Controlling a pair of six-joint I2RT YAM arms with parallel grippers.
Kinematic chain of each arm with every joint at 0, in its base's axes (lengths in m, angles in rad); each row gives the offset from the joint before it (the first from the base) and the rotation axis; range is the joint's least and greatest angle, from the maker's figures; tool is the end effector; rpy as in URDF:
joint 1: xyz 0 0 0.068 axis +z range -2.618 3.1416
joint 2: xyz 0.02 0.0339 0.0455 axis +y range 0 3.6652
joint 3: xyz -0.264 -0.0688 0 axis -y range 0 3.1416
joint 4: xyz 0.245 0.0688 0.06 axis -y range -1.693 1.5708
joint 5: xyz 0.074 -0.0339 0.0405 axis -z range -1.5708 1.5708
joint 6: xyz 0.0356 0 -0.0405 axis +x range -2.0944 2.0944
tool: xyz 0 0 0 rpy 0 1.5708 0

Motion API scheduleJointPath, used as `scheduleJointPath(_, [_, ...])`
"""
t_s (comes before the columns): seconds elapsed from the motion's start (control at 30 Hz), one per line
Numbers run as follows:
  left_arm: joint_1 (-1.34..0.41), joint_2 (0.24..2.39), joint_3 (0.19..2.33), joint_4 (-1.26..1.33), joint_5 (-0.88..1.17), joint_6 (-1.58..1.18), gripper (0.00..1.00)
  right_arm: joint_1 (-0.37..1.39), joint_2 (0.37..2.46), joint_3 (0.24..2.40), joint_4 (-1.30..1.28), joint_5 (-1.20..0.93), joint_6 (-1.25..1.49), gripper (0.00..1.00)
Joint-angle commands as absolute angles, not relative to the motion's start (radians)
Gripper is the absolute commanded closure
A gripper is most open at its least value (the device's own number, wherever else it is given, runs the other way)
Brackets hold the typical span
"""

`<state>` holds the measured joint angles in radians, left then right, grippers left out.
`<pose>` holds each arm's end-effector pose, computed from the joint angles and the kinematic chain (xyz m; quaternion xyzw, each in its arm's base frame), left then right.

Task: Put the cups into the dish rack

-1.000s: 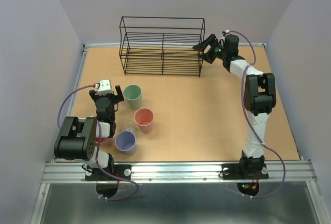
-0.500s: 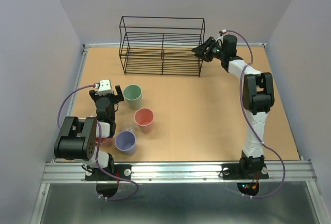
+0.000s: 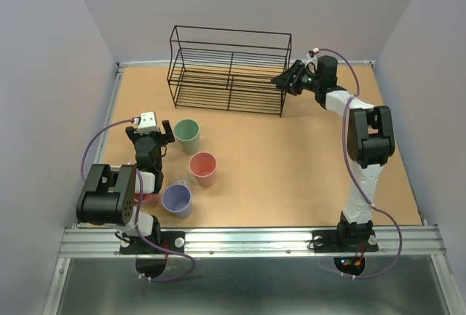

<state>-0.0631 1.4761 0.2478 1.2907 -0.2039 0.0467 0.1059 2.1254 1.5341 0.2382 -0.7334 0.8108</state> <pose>0.2425 -0.0081 0.1725 -0.0367 0.6842 0.0637 0.7256 0.4849 0.0755 0.2164 0.0719 0.7895 0.5000 0.3487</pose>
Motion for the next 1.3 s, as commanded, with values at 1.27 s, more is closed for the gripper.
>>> scheduleJointPath(1.27, [-0.057,1.454,0.241,1.54,-0.215,0.052,0.01,0.117,1.485,0.811,-0.043,-0.729,0.508,0.92])
